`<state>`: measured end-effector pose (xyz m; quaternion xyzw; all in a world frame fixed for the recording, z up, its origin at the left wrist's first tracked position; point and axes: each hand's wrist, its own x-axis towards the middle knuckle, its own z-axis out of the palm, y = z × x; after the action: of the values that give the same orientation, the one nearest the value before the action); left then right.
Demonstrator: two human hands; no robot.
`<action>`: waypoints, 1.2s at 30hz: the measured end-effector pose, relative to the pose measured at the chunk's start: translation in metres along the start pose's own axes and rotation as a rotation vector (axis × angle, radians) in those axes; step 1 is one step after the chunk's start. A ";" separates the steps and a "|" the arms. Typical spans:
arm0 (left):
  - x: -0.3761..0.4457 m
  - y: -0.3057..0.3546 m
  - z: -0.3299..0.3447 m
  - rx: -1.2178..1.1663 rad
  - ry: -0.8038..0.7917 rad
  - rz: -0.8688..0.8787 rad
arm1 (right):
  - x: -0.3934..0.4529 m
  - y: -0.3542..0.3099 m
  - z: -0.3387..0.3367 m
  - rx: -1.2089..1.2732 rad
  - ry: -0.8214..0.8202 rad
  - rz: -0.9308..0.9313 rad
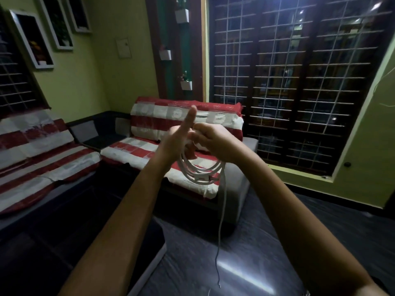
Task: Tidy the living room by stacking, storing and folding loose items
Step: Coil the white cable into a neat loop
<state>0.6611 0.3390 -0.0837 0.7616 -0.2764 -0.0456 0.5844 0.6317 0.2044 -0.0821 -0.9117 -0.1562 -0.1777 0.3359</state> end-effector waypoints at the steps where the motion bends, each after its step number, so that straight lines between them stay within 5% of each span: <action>1: 0.000 0.002 0.006 0.036 0.034 -0.020 | 0.001 -0.002 -0.001 -0.045 0.000 -0.006; 8: -0.004 -0.003 0.008 0.069 0.034 -0.150 | -0.009 0.005 0.007 0.208 -0.032 0.161; 15: 0.001 0.000 -0.011 0.273 0.113 -0.057 | -0.027 0.027 -0.005 0.340 -0.231 0.310; 20: 0.004 0.000 -0.029 -0.168 0.098 0.061 | -0.041 0.052 -0.002 0.576 -0.316 0.179; 24: 0.004 0.003 -0.019 -0.438 0.398 0.117 | -0.057 0.061 0.034 0.854 -0.348 0.125; 30: 0.001 -0.002 0.022 -0.579 0.772 0.105 | -0.055 0.034 0.076 1.169 0.113 0.133; 36: -0.007 -0.008 0.049 -0.608 0.867 0.061 | -0.048 0.007 0.082 1.320 0.396 0.042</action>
<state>0.6385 0.3013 -0.1078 0.4985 -0.0057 0.2124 0.8404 0.6102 0.2463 -0.1647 -0.4693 -0.1497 -0.2020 0.8465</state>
